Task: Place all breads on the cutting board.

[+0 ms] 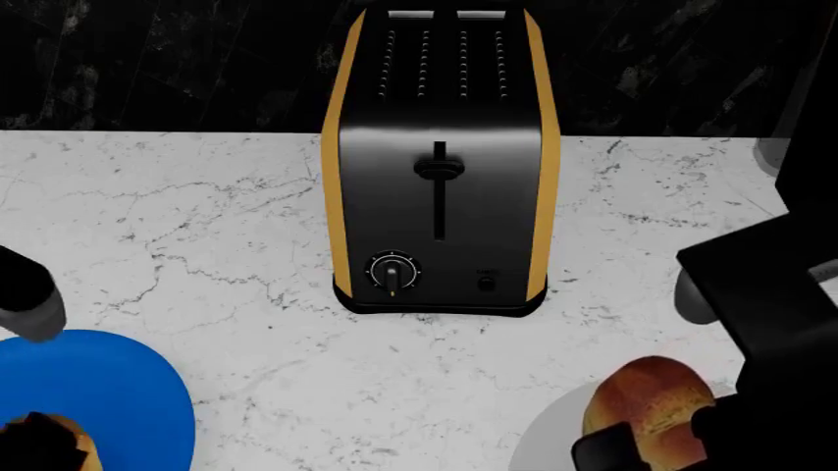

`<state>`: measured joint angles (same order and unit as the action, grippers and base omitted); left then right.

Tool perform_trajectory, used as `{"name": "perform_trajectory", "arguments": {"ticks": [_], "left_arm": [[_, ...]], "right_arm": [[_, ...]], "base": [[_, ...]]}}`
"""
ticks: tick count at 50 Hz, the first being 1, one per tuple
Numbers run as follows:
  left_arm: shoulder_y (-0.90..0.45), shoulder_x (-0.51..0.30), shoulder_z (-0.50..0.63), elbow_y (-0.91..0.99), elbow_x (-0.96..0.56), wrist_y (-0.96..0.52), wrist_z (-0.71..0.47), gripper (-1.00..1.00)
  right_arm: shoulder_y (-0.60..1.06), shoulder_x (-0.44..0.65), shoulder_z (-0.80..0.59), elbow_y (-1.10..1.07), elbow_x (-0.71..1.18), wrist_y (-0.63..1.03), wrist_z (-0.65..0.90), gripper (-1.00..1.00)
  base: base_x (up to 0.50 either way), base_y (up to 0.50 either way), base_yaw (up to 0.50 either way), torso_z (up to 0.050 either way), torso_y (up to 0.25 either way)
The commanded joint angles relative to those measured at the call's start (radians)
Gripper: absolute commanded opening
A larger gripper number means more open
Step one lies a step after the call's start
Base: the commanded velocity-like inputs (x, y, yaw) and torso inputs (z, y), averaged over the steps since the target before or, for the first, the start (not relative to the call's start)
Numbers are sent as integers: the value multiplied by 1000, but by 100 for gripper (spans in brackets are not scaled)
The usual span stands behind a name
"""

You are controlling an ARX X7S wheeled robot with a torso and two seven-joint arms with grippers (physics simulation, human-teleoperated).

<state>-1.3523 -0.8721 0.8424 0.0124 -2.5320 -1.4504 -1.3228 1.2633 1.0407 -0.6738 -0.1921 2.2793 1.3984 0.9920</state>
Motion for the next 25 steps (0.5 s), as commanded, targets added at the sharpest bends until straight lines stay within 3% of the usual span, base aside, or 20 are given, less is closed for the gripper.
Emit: {"name": "perform_trajectory", "arguments": {"ticks": [1,25], "left_arm": [[32,13,6,-3,33,-4,37,100],[104,8,13,5,108,6,92,100]], "right_arm": [[-7,3,3,-12,-17,1,-20,-100],[-22,16,-9,-45,-14,-25,-29,-100]], "base": [[0,0,0,0,0],[0,0,0,0,0]]}}
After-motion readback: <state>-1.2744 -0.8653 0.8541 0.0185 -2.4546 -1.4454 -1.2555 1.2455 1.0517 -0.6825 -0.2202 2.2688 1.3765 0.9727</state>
